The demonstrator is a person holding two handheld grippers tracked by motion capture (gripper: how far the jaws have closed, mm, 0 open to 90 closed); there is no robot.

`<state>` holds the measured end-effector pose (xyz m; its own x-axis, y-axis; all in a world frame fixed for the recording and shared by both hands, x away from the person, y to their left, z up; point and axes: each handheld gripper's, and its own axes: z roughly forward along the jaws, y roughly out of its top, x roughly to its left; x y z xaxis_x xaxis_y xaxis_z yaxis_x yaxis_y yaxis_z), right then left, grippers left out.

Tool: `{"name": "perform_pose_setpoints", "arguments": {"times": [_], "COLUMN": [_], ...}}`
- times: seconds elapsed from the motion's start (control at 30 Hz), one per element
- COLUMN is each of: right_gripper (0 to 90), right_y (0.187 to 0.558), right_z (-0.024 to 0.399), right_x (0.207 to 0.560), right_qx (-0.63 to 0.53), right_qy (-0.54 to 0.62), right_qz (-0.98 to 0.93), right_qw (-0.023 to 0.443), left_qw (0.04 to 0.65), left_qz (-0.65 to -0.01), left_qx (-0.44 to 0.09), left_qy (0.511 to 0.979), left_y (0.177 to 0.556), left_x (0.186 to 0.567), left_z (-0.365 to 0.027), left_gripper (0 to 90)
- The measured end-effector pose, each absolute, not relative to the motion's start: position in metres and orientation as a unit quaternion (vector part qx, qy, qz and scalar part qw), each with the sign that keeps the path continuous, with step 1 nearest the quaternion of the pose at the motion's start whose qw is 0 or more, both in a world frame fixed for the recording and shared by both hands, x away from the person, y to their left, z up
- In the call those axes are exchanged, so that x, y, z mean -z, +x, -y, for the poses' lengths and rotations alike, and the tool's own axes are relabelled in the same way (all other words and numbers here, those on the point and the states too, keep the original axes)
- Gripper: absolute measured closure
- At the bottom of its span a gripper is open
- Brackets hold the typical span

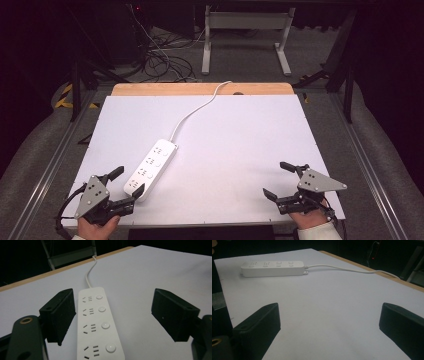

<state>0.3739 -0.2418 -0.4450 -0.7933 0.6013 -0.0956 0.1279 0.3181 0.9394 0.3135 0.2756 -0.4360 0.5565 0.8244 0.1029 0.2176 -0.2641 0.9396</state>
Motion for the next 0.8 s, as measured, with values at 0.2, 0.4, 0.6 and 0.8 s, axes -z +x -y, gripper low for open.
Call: {"name": "perform_pose_setpoints", "arguments": {"times": [0.2, 0.4, 0.6, 0.8], "right_gripper": [4.1, 4.2, 4.4, 4.5], "right_y": [0.374, 0.374, 0.374, 0.374], "right_z": [0.242, 0.241, 0.24, 0.239], "right_x": [0.445, 0.446, 0.446, 0.446], "right_qx": [-0.535, -0.536, -0.536, -0.536], "right_qy": [0.232, 0.231, 0.227, 0.227], "right_qz": [-0.782, -0.782, -0.784, -0.784], "right_qw": [0.22, 0.218, 0.215, 0.215], "left_qw": [0.488, 0.504, 0.492, 0.473], "left_qz": [-0.363, -0.347, -0.336, -0.329], "left_qx": [-0.315, -0.307, -0.309, -0.321], "left_qy": [0.729, 0.729, 0.741, 0.751], "left_y": [0.313, 0.308, 0.306, 0.306], "left_x": [0.435, 0.432, 0.43, 0.425], "left_z": [-0.275, -0.271, -0.268, -0.266], "left_gripper": [13.6, 12.3, 17.5, 26.7]}}
